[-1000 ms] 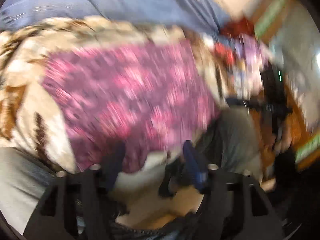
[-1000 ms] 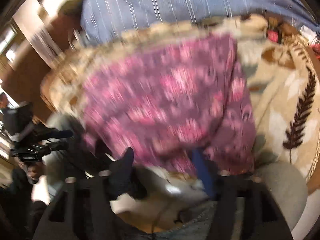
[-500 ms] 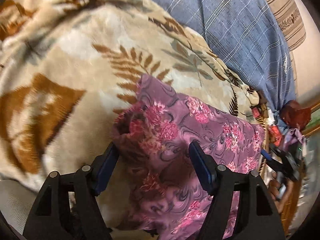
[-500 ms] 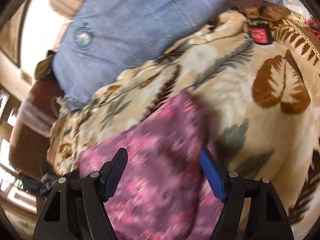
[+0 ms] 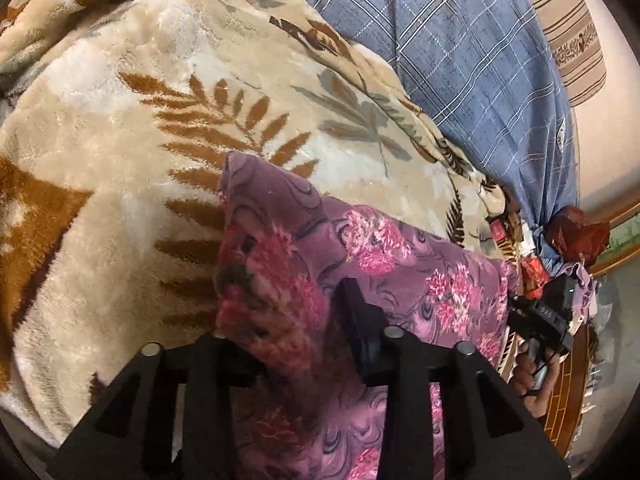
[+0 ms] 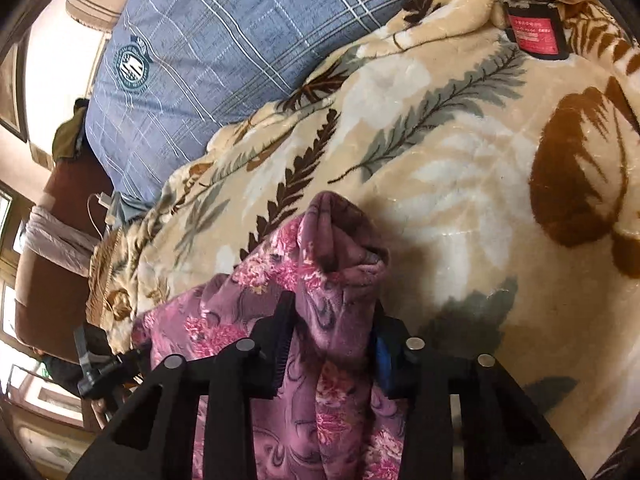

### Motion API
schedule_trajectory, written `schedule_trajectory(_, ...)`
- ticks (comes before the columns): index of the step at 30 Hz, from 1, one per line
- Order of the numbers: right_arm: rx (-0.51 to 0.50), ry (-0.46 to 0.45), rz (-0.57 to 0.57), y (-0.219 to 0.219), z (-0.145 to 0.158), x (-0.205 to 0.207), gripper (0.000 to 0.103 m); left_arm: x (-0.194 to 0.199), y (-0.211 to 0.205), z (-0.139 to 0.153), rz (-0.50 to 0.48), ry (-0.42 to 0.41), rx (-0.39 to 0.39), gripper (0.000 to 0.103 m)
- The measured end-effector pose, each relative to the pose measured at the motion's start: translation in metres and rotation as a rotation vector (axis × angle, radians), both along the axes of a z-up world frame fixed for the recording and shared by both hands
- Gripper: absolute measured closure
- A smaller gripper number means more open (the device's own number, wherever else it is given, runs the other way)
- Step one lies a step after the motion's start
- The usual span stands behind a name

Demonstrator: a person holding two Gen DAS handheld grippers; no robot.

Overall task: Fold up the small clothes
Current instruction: 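Grasp the folded shirt edge with the left tool while the right tool grasps a sleeve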

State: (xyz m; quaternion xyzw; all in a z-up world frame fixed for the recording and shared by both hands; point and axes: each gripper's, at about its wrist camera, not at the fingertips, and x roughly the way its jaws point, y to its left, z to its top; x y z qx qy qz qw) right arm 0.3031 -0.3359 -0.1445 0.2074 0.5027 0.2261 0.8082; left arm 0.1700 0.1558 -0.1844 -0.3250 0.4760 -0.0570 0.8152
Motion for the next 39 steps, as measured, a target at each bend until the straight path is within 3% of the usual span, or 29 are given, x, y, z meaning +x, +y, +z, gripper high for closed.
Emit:
schedule_trajectory(1, 0.011, 0.017, 0.007, 0.0, -0.005, 0.003, 0.069, 0.0, -0.002, 0.001, -0.013, -0.006, 0.026, 0.073)
schedule_trajectory(2, 0.019, 0.027, 0.02, 0.0, -0.008, 0.004, 0.085, 0.001, -0.005, 0.003, -0.022, -0.011, 0.067, 0.081)
schedule_trajectory(3, 0.036, 0.028, 0.028, 0.0, -0.008, 0.004, 0.09, 0.0, -0.008, 0.005, -0.022, -0.014, 0.105, 0.09)
schedule_trajectory(7, 0.098, -0.014, 0.034, -0.006, 0.011, -0.007, 0.092, -0.011, -0.019, 0.027, -0.039, -0.081, 0.21, 0.093)
schedule_trajectory(16, 0.111, -0.123, 0.037, 0.0, 0.065, -0.01, 0.093, -0.001, -0.011, 0.088, -0.066, -0.207, 0.262, 0.094)
schedule_trajectory(21, 0.114, -0.189, 0.031, 0.009, 0.1, 0.013, 0.093, 0.038, 0.001, 0.135, -0.047, -0.296, 0.279, 0.094)
schedule_trajectory(24, 0.091, -0.212, 0.023, 0.019, 0.112, 0.042, 0.093, 0.076, 0.005, 0.144, -0.049, -0.309, 0.293, 0.094)
schedule_trajectory(29, 0.039, -0.181, 0.014, 0.03, 0.1, 0.108, 0.093, 0.148, 0.009, 0.115, -0.063, -0.266, 0.259, 0.094)
schedule_trajectory(33, 0.0, -0.084, 0.019, 0.034, 0.049, 0.157, 0.093, 0.191, 0.016, 0.057, -0.053, -0.178, 0.253, 0.093)
schedule_trajectory(35, -0.016, -0.043, 0.025, 0.035, 0.024, 0.171, 0.093, 0.201, 0.023, 0.028, -0.036, -0.121, 0.217, 0.093)
schedule_trajectory(38, 0.012, 0.036, 0.013, 0.029, -0.003, 0.182, 0.091, 0.206, 0.03, 0.02, -0.048, -0.104, 0.194, 0.089)
schedule_trajectory(39, 0.017, 0.045, 0.005, 0.026, -0.006, 0.182, 0.086, 0.206, 0.033, 0.021, -0.057, -0.093, 0.192, 0.083)
